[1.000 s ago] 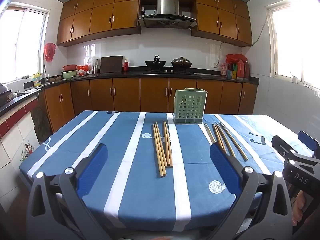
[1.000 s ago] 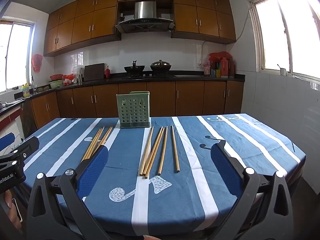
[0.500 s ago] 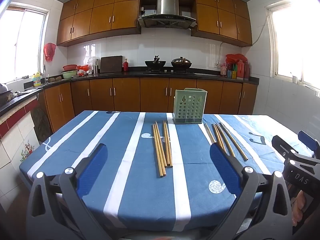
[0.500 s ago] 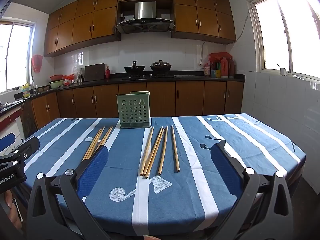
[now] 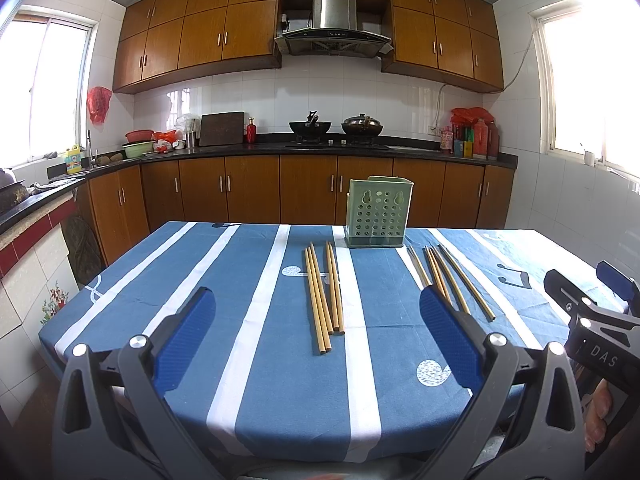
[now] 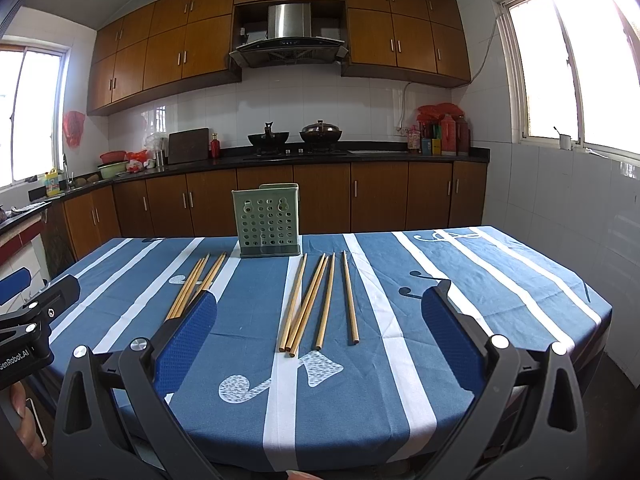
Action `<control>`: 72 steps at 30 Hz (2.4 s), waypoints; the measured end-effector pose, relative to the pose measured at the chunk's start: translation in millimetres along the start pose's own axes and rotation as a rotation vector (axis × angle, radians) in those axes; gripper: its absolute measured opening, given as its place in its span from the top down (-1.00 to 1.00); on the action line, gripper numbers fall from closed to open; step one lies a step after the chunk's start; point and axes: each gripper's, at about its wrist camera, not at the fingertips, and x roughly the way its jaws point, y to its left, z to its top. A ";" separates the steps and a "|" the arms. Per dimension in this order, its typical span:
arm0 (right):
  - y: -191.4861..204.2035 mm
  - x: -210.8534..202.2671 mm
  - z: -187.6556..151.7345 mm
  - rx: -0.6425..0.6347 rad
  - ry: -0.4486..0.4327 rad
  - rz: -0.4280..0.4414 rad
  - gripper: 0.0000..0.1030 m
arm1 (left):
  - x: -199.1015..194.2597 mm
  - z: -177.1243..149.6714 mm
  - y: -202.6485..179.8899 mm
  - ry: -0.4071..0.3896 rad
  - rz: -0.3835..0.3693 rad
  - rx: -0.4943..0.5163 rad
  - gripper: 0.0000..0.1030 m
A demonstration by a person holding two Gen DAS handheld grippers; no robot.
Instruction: Organize utensils
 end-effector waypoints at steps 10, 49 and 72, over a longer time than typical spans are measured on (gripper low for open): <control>-0.6 -0.8 -0.1 0.001 -0.001 0.000 -0.97 | 0.0 0.0 0.0 0.000 0.000 0.000 -0.93; -2.9 0.2 -2.4 0.008 -0.001 0.002 -0.97 | 0.8 0.4 -0.7 0.001 0.002 0.003 -0.93; -55.5 148.7 -6.3 0.145 0.444 -0.054 -0.17 | 116.2 -4.9 54.4 0.329 0.038 -0.117 -0.93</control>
